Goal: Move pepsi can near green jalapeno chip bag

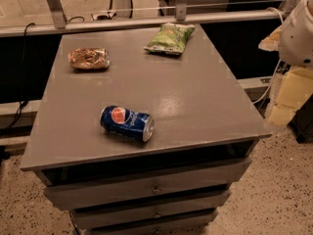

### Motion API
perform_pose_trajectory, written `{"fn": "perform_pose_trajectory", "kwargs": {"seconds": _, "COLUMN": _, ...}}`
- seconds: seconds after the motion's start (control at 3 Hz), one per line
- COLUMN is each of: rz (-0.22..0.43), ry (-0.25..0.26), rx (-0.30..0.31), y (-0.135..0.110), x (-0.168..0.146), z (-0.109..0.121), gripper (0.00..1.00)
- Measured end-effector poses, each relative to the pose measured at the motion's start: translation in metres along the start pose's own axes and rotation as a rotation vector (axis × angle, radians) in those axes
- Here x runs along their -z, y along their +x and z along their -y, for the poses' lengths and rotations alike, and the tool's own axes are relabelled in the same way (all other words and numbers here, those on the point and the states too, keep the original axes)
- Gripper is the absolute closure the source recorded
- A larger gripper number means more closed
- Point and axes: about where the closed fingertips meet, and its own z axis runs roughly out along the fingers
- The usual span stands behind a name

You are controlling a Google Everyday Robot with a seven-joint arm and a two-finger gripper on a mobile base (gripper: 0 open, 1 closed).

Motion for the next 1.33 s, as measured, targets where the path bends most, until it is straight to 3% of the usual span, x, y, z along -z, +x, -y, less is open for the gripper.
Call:
{"fn": "perform_pose_trajectory", "kwargs": {"seconds": 0.67, "rz": 0.015, "ry": 0.001, "rx": 0.004, "y": -0.007, "x": -0.003, "z": -0.001, "gripper": 0.0}}
{"fn": "perform_pose_trajectory", "kwargs": {"seconds": 1.33, "rz": 0.207, "ry": -0.133, "rx": -0.043, "y": -0.084, "x": -0.06, "z": -0.024, "gripper": 0.0}}
